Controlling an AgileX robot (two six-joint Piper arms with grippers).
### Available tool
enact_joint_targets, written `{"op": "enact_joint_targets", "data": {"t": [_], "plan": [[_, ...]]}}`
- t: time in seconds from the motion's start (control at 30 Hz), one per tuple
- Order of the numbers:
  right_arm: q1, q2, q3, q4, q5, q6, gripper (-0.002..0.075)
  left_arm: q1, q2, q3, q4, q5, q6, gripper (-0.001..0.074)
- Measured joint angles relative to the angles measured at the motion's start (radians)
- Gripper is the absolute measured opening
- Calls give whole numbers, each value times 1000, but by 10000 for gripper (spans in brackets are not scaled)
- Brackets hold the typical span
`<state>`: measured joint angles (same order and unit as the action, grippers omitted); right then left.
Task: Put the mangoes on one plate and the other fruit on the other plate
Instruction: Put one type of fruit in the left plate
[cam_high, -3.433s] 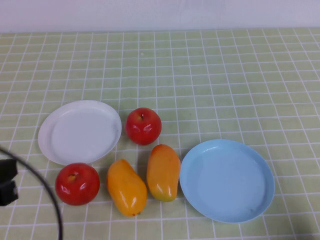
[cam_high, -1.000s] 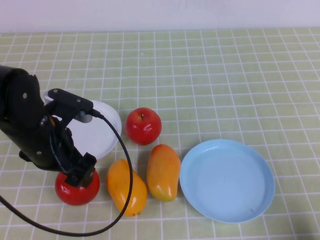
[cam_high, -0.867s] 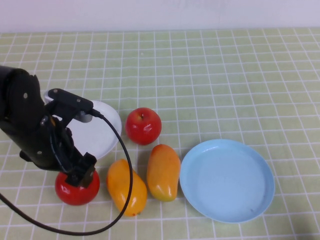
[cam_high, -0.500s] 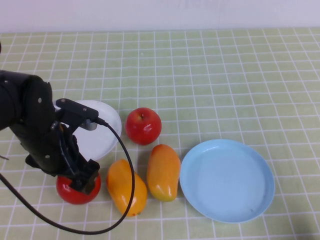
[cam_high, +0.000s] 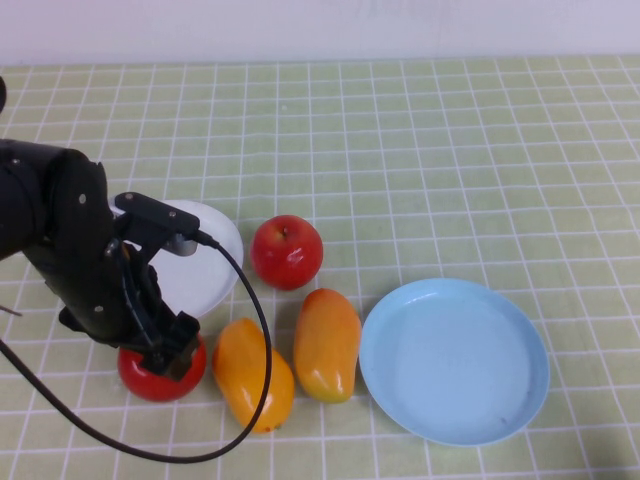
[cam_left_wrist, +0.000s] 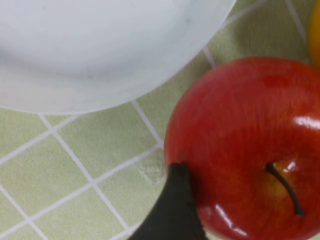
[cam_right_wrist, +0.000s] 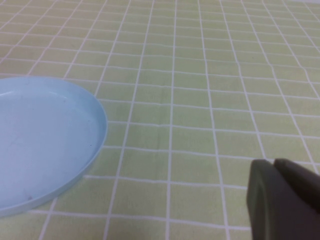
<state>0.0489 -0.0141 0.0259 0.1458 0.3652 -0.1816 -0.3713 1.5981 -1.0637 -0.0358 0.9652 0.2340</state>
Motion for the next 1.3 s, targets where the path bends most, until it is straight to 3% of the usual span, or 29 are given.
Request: {"op": "enact_joint_targets", "data": {"t": [0.47, 0.7, 0.83, 1.3], "plan": [[0, 0, 0, 0, 0, 0, -15, 0, 0, -11, 0, 24, 3, 563], [0, 0, 0, 0, 2, 0, -15, 0, -28, -122, 0, 159, 3, 561], [0, 0, 0, 0, 2, 0, -15, 0, -34, -201, 15, 151, 3, 561], [0, 0, 0, 0, 2, 0, -15, 2, 186, -278, 261, 63, -201, 560]]}}
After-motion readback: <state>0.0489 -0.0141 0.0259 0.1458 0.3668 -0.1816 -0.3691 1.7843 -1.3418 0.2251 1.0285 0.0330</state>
